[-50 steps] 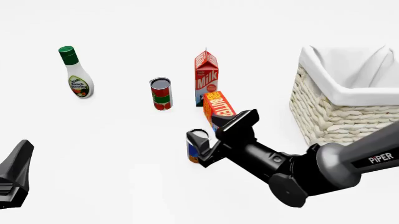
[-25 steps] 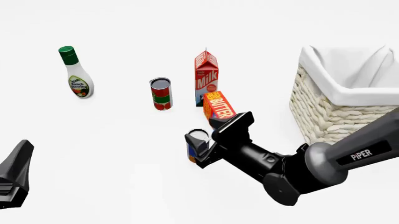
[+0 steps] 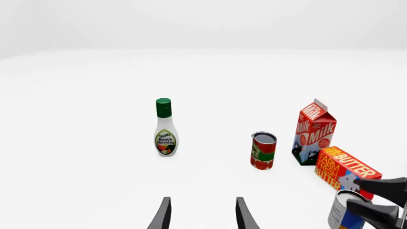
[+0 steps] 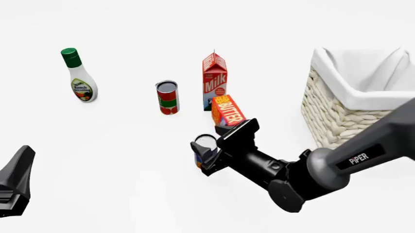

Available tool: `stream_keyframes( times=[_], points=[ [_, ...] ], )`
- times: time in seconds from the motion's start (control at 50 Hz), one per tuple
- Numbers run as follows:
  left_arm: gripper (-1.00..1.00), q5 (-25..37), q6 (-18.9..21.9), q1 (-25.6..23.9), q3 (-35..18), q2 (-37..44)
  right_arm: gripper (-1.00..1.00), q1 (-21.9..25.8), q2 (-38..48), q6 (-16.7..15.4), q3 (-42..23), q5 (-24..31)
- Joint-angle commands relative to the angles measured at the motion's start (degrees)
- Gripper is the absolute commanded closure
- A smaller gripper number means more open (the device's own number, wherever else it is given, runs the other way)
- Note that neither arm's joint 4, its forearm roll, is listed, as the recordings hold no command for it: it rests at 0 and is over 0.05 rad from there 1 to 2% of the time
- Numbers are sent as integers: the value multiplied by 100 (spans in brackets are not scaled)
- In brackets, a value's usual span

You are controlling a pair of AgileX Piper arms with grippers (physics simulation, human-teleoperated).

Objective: Pick the alphabet soup and place it in the basket.

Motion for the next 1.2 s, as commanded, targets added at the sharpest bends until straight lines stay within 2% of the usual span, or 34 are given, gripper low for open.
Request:
stream_keyframes(
  times=[0.02,1.2],
  points=[
    [-100,0,0,0,0,0,-100,-12,175,24,-75,-35],
    [-100,0,0,0,0,0,-100,-46,936,160,-414,-139]
  ],
)
